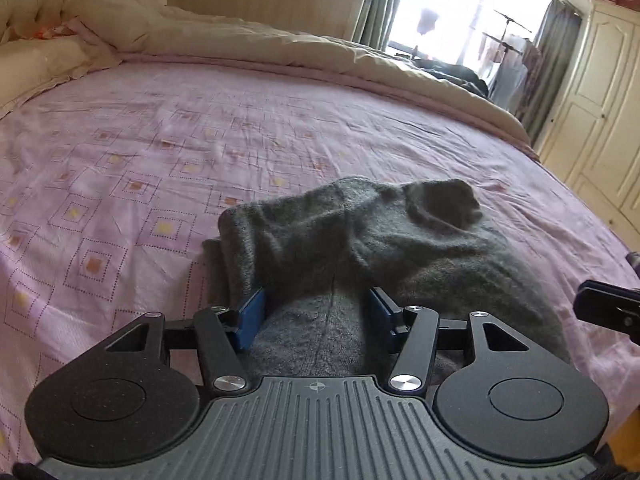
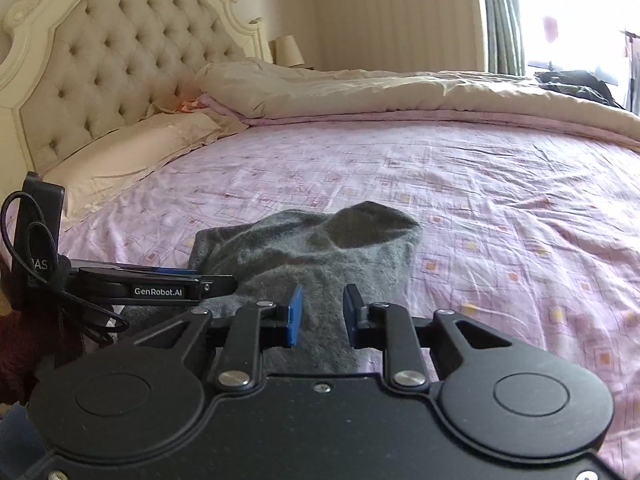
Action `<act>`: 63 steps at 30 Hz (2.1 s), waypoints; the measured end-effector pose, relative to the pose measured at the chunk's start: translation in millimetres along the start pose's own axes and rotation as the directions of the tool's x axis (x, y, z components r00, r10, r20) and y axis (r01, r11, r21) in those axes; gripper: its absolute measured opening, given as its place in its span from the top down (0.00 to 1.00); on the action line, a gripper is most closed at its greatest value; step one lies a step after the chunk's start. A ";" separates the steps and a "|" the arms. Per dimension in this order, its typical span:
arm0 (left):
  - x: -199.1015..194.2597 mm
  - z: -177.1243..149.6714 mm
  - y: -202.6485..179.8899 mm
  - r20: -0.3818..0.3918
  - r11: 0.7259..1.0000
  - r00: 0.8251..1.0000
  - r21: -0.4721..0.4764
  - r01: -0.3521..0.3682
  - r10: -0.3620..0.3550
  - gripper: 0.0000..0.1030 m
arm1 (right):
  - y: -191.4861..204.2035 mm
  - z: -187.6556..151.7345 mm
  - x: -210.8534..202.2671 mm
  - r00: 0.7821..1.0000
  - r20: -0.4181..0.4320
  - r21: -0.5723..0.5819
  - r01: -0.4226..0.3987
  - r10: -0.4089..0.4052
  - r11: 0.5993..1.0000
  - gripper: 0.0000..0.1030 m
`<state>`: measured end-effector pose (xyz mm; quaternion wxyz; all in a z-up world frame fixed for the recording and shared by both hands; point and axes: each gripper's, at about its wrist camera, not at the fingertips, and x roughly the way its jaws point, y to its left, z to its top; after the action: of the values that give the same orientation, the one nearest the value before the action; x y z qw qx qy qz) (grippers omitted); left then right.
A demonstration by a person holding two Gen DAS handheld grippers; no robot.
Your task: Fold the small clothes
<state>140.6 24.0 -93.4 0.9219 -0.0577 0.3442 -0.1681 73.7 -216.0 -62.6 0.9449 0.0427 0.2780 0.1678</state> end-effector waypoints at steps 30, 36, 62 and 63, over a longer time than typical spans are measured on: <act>-33.7 -0.2 -16.4 0.078 0.996 0.995 0.063 -0.062 0.057 0.36 | -22.2 -8.9 0.3 0.996 0.011 0.069 0.093 -0.094 0.993 0.61; -23.6 -16.3 -0.3 -0.003 0.995 0.996 0.032 -0.094 0.094 0.28 | -24.0 -34.7 21.1 0.989 -0.068 0.081 0.135 -0.129 0.988 0.55; -121.7 0.2 -69.5 0.031 0.953 0.958 0.102 -0.287 0.285 0.19 | 4.5 -6.7 -78.3 0.932 -0.144 0.265 0.360 -0.332 0.895 0.01; -121.7 -1.4 -71.1 0.027 0.950 0.956 0.107 -0.293 0.292 0.19 | 5.6 -7.8 -79.5 0.931 -0.147 0.260 0.361 -0.333 0.895 0.01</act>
<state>34.4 0.0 -3.8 0.9403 0.0437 0.3340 -0.0478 5.1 -237.9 -27.5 0.9289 0.1184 0.3483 -0.0433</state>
